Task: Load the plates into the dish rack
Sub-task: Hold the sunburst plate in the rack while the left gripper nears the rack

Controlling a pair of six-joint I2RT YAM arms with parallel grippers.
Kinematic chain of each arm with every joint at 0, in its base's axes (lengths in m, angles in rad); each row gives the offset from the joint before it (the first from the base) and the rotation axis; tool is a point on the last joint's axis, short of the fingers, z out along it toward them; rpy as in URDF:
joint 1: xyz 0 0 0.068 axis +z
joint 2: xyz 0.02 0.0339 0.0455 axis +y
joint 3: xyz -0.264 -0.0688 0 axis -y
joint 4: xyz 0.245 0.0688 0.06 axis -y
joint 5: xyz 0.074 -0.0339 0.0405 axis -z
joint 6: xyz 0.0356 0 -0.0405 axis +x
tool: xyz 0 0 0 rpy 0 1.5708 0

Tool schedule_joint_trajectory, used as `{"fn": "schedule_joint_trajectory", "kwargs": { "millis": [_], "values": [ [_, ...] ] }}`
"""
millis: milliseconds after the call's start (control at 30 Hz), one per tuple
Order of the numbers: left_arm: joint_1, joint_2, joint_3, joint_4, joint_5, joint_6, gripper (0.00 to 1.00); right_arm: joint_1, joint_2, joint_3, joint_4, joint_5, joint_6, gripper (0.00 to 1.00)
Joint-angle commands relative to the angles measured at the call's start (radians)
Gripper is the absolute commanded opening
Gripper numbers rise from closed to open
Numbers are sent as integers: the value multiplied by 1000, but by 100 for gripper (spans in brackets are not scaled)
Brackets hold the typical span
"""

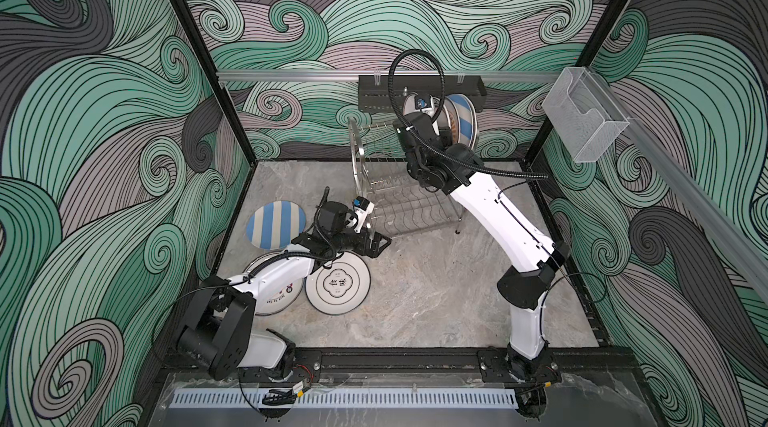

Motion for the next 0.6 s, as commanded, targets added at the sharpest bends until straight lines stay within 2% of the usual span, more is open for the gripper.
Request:
{"fn": "schedule_joint_trajectory", "kwargs": {
  "millis": [0, 233, 333, 567],
  "values": [
    [-8, -27, -1, -18, 9, 0, 99, -18, -40, -20, -42, 31, 33, 0],
    [-8, -32, -4, -18, 11, -1, 99, -13, -52, -25, -57, 5, 48, 0],
    [-8, -35, -1, -28, 4, -4, 99, -10, -48, -14, -59, -1, 43, 7],
    [-8, -46, 4, -55, -37, -10, 99, -8, -57, -16, -66, -3, 35, 13]
  ]
}}
